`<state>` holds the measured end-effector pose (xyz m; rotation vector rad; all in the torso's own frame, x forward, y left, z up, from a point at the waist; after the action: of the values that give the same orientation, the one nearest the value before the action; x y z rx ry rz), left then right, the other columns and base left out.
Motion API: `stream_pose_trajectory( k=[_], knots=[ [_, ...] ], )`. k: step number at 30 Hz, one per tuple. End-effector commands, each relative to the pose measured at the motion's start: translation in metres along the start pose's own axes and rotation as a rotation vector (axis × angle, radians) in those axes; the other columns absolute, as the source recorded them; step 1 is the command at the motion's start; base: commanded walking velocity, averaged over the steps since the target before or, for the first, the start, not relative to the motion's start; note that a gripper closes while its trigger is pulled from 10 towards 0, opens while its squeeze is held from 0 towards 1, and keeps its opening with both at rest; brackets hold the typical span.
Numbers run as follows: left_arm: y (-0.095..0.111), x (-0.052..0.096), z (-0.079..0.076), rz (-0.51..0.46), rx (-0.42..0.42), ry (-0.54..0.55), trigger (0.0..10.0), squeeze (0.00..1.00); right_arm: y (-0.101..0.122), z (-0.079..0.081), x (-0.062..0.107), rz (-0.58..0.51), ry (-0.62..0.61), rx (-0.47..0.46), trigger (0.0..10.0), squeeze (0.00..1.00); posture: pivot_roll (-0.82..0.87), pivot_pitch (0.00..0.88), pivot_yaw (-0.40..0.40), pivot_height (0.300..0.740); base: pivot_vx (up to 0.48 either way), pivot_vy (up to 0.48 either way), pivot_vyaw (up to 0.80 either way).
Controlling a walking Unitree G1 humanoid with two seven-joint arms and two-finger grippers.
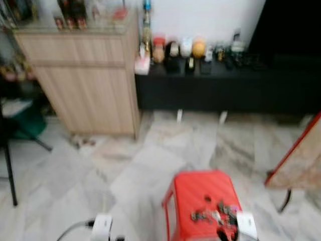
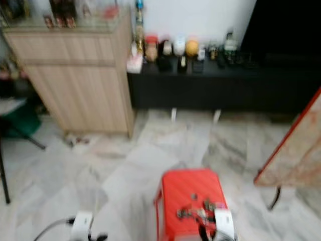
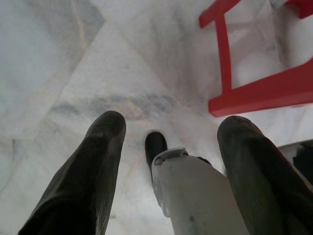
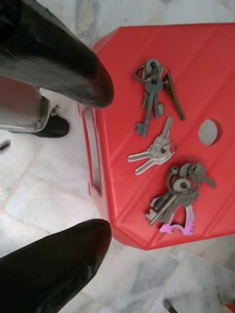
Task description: Hang keys on a hook
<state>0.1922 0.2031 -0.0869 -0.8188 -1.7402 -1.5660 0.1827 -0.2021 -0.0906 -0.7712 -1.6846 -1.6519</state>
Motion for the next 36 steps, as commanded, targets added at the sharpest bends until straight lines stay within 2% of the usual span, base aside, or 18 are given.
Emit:
stream_pose_trajectory(
  k=[1,14,17,24,29,31,33,36],
  knots=[
    [-0.009,0.002,0.006,0.03,-0.01,0.015,10.0,0.0,-0.006,0.006,0.0,0.013,0.01,-0.022,10.0,0.0,0.06,0.0,-0.043,0.74,0.0,0.0,0.0],
    [-0.012,0.003,0.005,0.034,0.0,0.021,10.0,0.0,-0.005,0.003,0.001,-0.006,-0.019,-0.021,10.0,0.0,0.06,0.0,-0.051,0.74,0.0,0.0,0.0],
    [-0.011,0.003,0.006,0.033,0.003,0.024,10.0,0.0,-0.004,0.004,0.001,-0.006,0.002,0.008,10.0,0.0,0.06,0.0,-0.052,0.74,0.0,0.0,0.0],
    [-0.012,0.003,0.006,0.034,0.007,0.026,10.0,0.0,-0.005,0.004,0.001,-0.006,-0.015,-0.038,10.0,0.0,0.06,0.0,-0.049,0.74,0.0,0.0,0.0],
    [-0.012,0.003,0.006,0.029,0.016,0.026,10.0,0.0,-0.003,0.003,0.001,-0.024,-0.013,-0.031,10.0,0.0,0.06,0.0,-0.05,0.74,0.0,0.0,0.0],
    [-0.012,0.003,0.007,0.029,0.014,0.027,10.0,0.0,0.0,0.003,0.001,-0.054,-0.026,-0.043,10.0,0.0,0.07,0.0,-0.049,0.74,0.0,0.0,0.0],
    [-0.012,0.003,0.007,0.029,0.014,0.025,10.0,0.0,0.005,0.002,0.002,-0.113,-0.042,-0.092,10.0,0.0,0.07,0.0,-0.049,0.74,0.0,0.0,0.0],
    [-0.012,0.003,0.007,0.028,0.017,0.028,10.0,0.0,0.01,0.001,0.003,-0.172,-0.054,-0.101,10.0,0.0,0.07,0.0,-0.051,0.74,0.0,0.0,0.0]
  ],
)
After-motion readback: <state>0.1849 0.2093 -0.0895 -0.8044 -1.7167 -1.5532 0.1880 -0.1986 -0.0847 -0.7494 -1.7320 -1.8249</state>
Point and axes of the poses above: a point about 5 cm out from each wrist's last joint towards the gripper, its own x axis pointing back from the gripper into the wrist, its own y axis along the axis of the wrist's last joint, z = x × y, the point moved 1 cm from there along -x, pointing out of the wrist towards the gripper, and after that the axes turned 8 degrees about x, right-handed, at the moved point
